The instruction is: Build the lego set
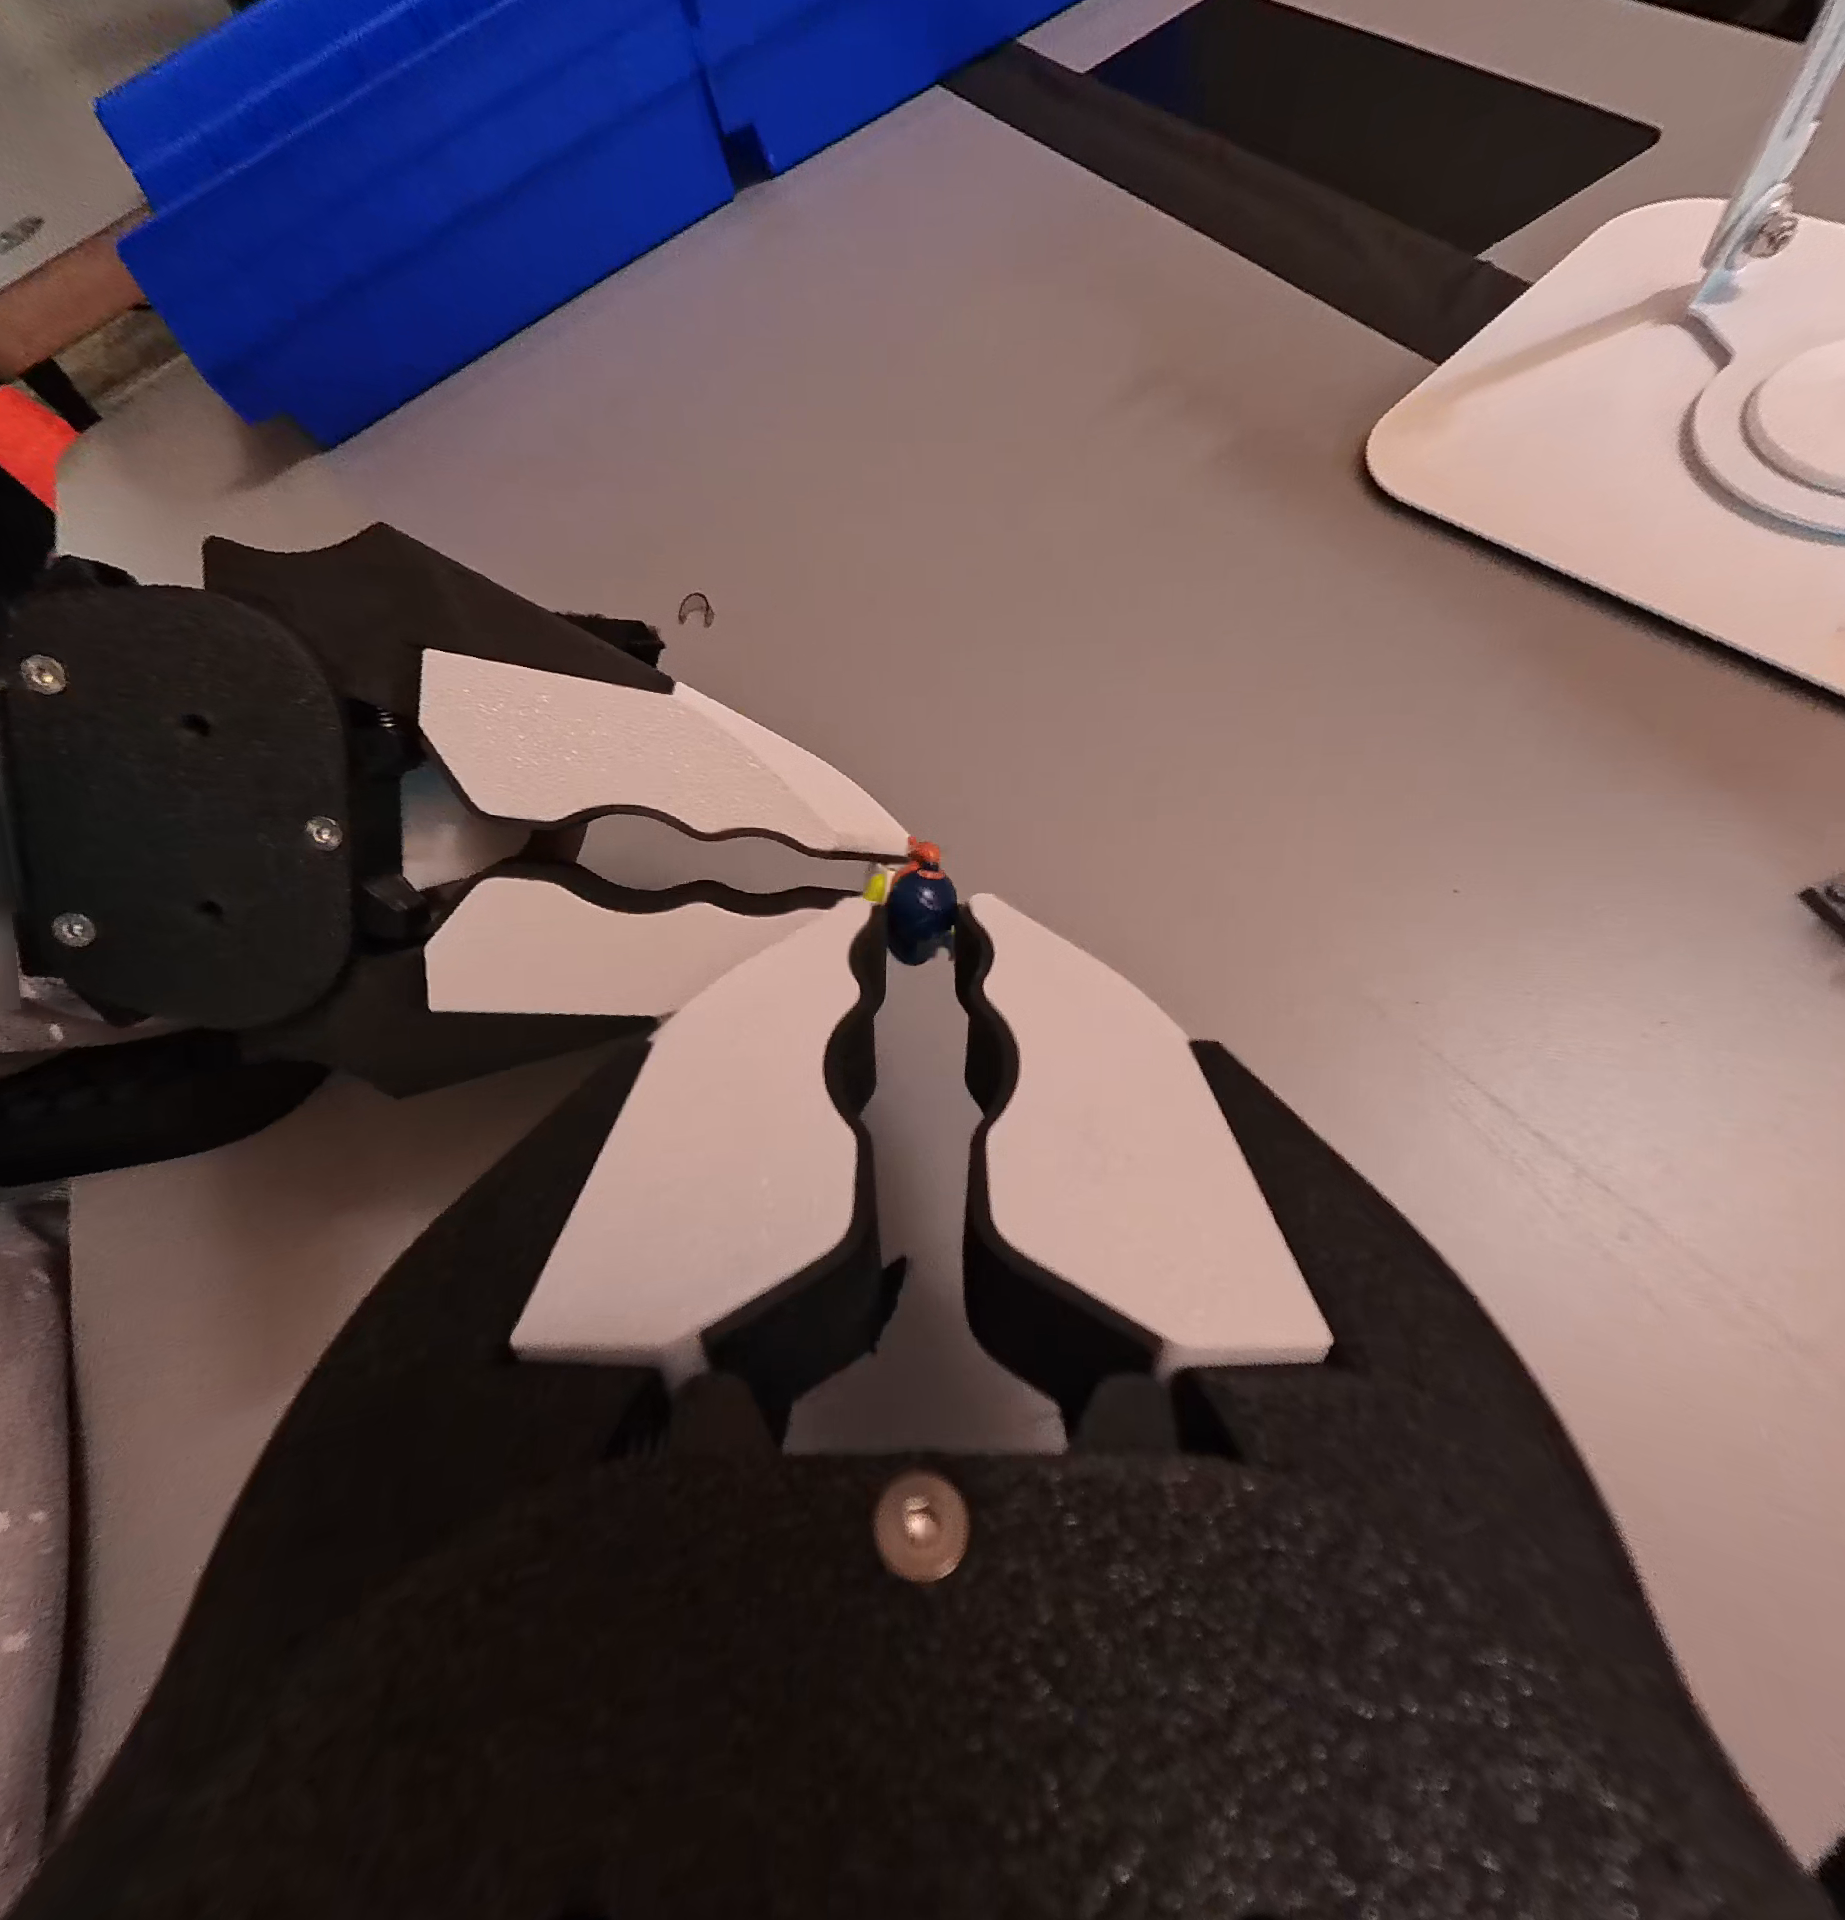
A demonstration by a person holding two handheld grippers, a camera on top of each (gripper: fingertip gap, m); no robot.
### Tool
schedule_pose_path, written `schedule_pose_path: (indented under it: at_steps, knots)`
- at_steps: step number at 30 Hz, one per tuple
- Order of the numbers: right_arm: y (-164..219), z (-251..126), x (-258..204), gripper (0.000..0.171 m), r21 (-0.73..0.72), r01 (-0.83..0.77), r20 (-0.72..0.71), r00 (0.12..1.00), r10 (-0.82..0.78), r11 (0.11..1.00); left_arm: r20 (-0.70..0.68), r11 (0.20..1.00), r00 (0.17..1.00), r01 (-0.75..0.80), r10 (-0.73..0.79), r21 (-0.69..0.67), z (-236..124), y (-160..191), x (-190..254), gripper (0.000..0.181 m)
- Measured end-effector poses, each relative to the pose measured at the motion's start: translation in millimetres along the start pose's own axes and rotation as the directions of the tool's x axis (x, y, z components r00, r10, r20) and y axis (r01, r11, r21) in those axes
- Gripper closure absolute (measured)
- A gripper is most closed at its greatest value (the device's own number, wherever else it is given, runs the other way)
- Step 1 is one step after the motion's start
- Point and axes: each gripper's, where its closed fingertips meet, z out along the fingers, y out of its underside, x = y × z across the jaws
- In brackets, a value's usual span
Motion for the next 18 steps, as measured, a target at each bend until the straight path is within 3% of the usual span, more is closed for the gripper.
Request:
schedule_pose_path:
  at_steps: [8,18]
  knots:
    - [2.4,0.6,-0.9,0.158,-0.011,0.039,-0.019,0.999,-0.039,0.999,-0.029,1.0,0.999,0.025,-0.025,0.002,0.5,0.4,3.4,0.173]
    - [-3.0,-10.6,-5.5,0.151,0.011,0.061,-0.003,0.998,-0.061,0.998,-0.267,0.945,0.914,0.326,-0.306,0.034,-1.5,-5.5,16.2,0.173]
